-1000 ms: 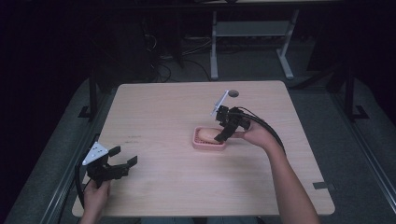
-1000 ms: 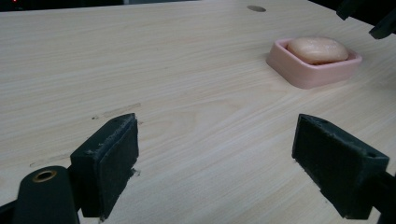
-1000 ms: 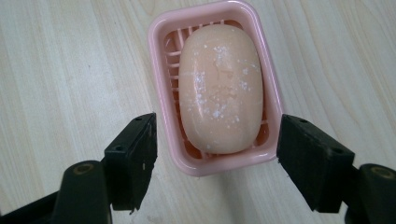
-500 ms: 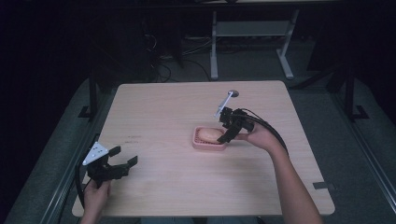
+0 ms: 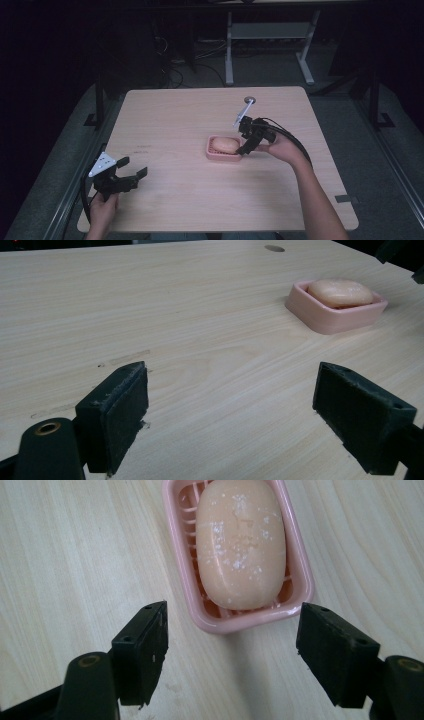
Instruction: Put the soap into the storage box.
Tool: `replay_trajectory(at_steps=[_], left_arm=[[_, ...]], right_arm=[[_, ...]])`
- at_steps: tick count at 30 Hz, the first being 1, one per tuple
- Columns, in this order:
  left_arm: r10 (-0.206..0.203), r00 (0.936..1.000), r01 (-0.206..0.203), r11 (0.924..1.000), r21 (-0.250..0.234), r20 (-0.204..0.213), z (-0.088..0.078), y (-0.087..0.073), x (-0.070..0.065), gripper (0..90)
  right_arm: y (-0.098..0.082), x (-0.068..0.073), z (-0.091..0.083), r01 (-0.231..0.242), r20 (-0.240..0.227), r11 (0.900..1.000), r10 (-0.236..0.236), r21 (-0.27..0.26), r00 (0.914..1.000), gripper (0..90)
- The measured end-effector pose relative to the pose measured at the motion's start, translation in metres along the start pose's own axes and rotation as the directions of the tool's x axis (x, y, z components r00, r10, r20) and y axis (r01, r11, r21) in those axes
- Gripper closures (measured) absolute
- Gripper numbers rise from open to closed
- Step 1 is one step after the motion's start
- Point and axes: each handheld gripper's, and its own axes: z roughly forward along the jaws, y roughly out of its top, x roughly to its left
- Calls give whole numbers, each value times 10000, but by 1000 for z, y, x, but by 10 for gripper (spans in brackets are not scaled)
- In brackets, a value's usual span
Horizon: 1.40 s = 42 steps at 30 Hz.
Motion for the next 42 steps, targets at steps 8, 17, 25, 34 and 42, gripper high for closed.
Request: replay_trajectory(at_steps=[8, 17, 25, 34, 42], left_arm=[[48, 10000, -48, 10000, 18, 6, 0, 0, 0, 143], [31, 10000, -31, 10000, 15, 21, 0, 0, 0, 143], [33, 10000, -34, 10000, 25, 47, 0, 0, 0, 142], [16, 10000, -16, 10000, -2, 72, 0, 0, 0, 143], [27, 10000, -27, 10000, 6, 58, 0, 0, 0, 143]], right_arm=[[-14, 2, 1, -136, 10, 9998, 136, -143, 9999, 287], [-26, 1, -1, -321, 19, 9989, 322, -328, 9995, 287], [-34, 2, -4, -419, 93, 9988, 421, -247, 9991, 286], [-41, 5, -12, -369, 324, 9985, 382, -397, 9987, 292], [-54, 5, -11, -580, 249, 9972, 592, -467, 9979, 292]])
